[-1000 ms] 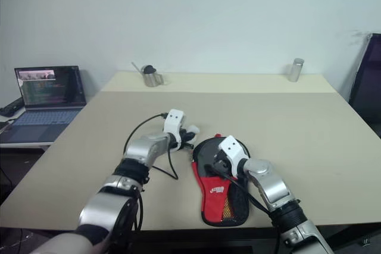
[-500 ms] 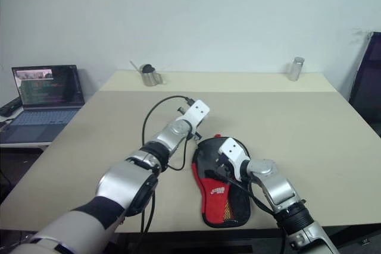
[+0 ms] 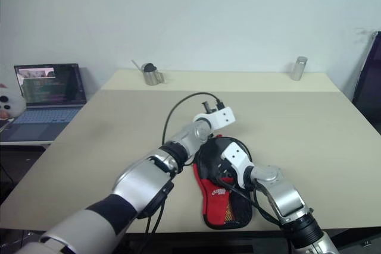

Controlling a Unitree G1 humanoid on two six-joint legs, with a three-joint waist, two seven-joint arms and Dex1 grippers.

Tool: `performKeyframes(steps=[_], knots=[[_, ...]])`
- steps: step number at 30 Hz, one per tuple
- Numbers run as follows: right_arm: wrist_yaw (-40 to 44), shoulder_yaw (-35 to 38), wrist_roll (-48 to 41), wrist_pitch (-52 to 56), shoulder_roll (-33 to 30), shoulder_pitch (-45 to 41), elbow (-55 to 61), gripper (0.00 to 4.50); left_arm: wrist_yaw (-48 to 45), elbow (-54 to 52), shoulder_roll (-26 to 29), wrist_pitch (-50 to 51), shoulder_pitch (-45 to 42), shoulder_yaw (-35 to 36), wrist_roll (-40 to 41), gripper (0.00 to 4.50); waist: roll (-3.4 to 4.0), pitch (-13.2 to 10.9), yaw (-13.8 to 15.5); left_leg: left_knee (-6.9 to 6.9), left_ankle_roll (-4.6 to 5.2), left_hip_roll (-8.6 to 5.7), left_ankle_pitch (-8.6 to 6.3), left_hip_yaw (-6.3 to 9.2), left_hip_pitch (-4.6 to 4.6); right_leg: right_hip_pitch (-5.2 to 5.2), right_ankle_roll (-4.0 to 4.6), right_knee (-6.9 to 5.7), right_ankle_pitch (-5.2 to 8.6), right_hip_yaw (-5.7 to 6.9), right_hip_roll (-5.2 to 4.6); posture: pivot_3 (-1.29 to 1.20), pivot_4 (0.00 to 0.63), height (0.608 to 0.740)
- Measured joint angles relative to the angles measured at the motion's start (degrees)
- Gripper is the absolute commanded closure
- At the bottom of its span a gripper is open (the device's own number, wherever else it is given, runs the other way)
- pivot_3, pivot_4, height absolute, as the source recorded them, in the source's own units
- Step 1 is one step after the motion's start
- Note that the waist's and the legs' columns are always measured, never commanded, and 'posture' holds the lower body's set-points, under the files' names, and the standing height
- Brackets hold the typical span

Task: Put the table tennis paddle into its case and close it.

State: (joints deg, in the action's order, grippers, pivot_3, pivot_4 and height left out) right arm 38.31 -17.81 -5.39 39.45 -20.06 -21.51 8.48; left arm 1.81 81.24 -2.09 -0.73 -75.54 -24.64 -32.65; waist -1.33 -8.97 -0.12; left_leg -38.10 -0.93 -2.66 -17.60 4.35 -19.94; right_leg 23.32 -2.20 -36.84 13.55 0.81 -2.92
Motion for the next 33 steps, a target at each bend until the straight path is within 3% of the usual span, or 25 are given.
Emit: performKeyframes(steps=[10,21,33], knots=[[-2.9,0.68,-0.38,3.87,0.64,2.11,4.18,0.0,1.62,0.51,-5.08,-3.62,-0.03,-6.01,-6.95,4.29,-0.04,-0.04,0.21,0.05,0.03,-0.1,-0.02,0.05,-0.05,0.03,-0.08,0.01,0.07,0.02,-0.11,0.0,0.15,0.74],[-4.0,0.76,-0.43,4.79,1.19,2.87,5.39,0.0,2.57,0.78,-6.09,-8.17,-0.03,-7.11,-8.86,4.29,-0.05,-0.06,0.23,0.05,0.02,-0.19,-0.01,0.08,-0.06,0.03,-0.14,0.0,0.11,0.07,-0.16,0.0,0.15,0.74],[-3.05,0.2,-0.33,1.68,2.27,1.35,1.27,0.0,-12.77,-1.06,-5.86,-10.94,3.11,-1.6,-2.82,0.06,-0.03,0.03,-0.26,0.04,0.16,-0.15,-0.08,0.02,0.12,-0.06,-0.13,-0.09,0.11,0.11,-0.14,0.0,0.15,0.74]])
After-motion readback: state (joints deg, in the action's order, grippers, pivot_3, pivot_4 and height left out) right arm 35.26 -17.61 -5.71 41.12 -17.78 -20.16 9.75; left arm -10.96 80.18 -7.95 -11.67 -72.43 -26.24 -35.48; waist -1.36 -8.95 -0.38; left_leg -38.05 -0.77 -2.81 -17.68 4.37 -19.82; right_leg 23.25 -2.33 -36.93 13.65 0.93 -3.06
